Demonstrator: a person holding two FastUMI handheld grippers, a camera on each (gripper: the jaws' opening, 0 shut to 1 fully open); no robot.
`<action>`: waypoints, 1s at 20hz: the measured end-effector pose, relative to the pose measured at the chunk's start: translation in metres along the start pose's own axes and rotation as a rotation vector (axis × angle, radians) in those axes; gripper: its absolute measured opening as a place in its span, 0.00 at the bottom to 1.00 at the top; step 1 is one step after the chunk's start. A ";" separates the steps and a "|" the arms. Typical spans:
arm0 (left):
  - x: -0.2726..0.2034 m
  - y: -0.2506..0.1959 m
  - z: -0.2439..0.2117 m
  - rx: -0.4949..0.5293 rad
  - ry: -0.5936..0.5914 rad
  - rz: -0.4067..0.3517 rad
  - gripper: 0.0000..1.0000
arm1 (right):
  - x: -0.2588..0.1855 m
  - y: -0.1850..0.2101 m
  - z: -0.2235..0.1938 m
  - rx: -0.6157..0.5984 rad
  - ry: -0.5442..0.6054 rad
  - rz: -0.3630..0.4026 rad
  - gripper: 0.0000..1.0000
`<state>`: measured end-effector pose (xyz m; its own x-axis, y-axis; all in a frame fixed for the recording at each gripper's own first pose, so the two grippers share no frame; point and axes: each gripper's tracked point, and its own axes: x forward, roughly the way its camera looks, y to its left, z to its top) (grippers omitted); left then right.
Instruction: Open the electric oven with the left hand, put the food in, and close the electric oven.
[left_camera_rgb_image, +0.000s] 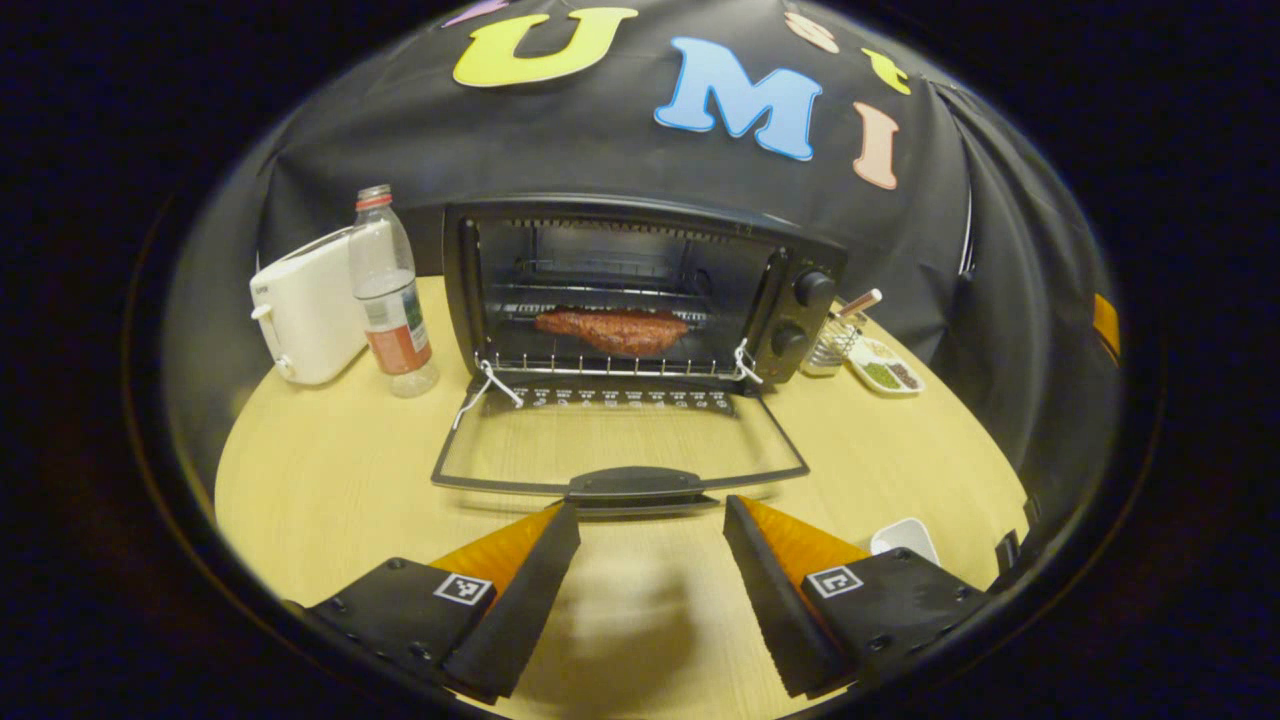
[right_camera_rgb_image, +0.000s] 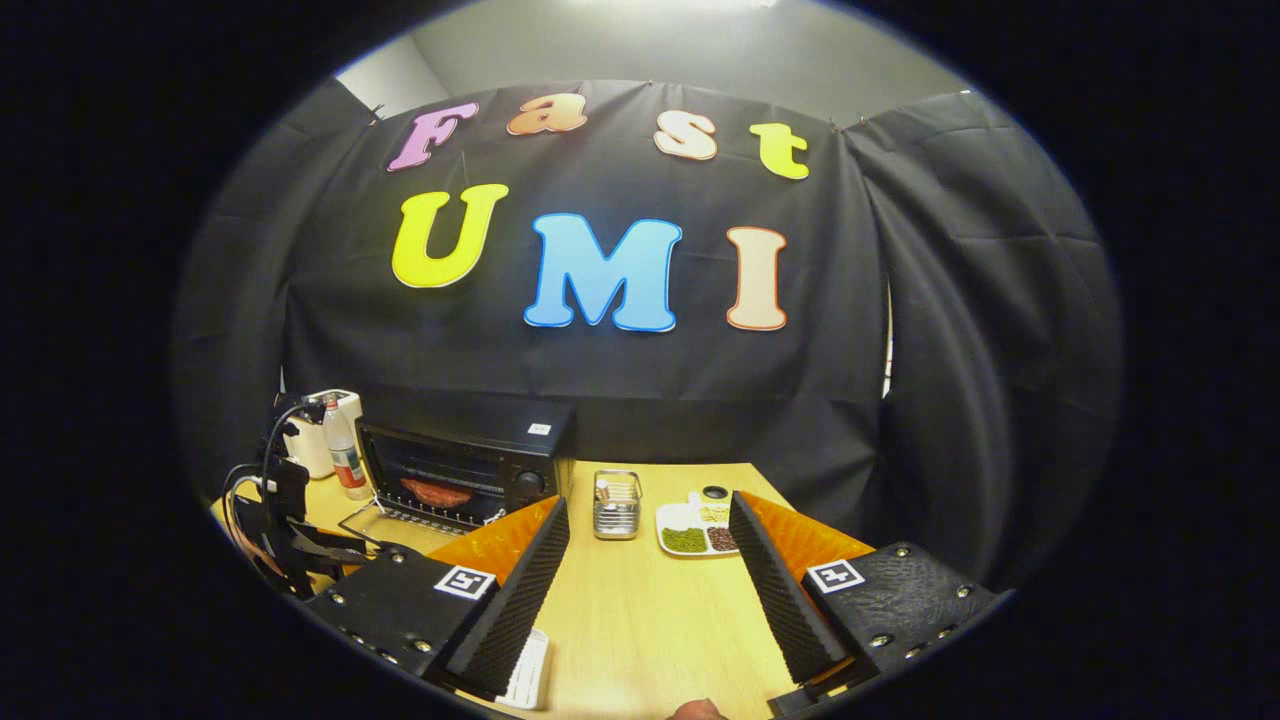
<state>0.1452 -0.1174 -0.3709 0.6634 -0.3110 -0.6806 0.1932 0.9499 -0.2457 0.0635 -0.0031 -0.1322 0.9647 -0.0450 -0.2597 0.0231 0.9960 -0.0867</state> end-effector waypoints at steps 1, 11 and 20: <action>0.006 0.001 -0.005 0.008 0.021 0.009 0.98 | -0.003 -0.005 -0.001 -0.004 0.001 -0.011 0.98; 0.044 0.009 -0.025 0.034 0.120 0.068 0.95 | -0.014 -0.041 -0.011 0.010 0.031 -0.096 0.98; 0.041 0.008 -0.019 0.027 0.084 0.105 0.95 | -0.019 -0.064 -0.014 0.001 0.031 -0.147 0.95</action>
<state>0.1603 -0.1230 -0.4136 0.6187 -0.2107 -0.7569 0.1465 0.9774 -0.1524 0.0403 -0.0670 -0.1350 0.9424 -0.1923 -0.2738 0.1633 0.9786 -0.1253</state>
